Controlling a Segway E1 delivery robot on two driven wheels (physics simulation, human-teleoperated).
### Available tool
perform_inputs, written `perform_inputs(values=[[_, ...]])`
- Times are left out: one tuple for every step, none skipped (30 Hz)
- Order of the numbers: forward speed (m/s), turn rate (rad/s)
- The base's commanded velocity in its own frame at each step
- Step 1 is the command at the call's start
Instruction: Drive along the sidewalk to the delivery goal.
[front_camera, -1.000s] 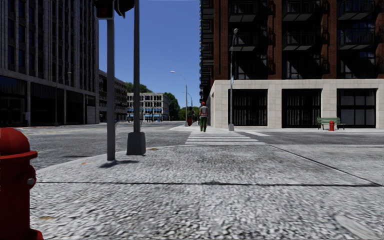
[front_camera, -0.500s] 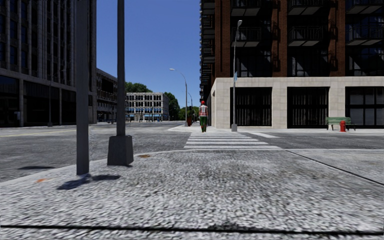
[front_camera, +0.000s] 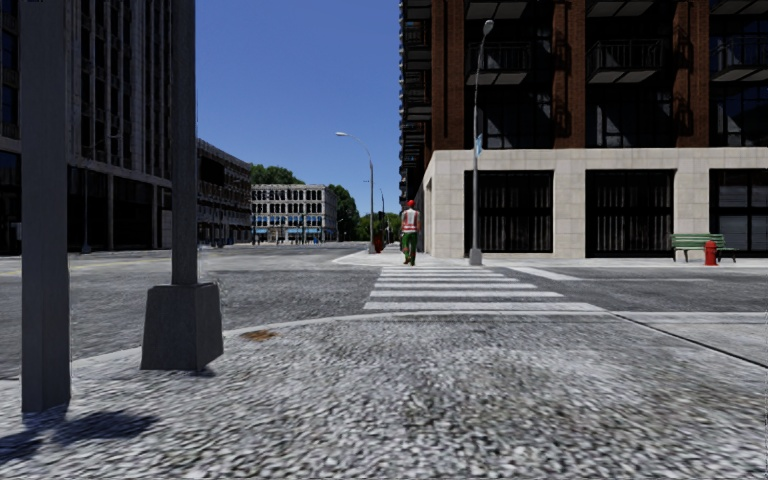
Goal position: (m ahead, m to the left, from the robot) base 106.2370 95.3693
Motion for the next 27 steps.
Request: perform_inputs(values=[[2.0, 0.0], [2.0, 0.0], [2.0, 0.0], [2.0, 0.0], [2.0, 0.0], [2.0, 0.0], [2.0, 0.0], [2.0, 0.0], [2.0, 0.0], [2.0, 0.0], [2.0, 0.0], [2.0, 0.0], [2.0, 0.0], [2.0, 0.0], [2.0, 0.0], [2.0, -0.01], [2.0, -0.03], [2.0, -0.03], [2.0, -0.12], [2.0, -0.12], [2.0, -0.17], [2.0, -0.19], [2.0, -0.2], [2.0, -0.21], [2.0, -0.21], [2.0, -0.21], [2.0, -0.21]])
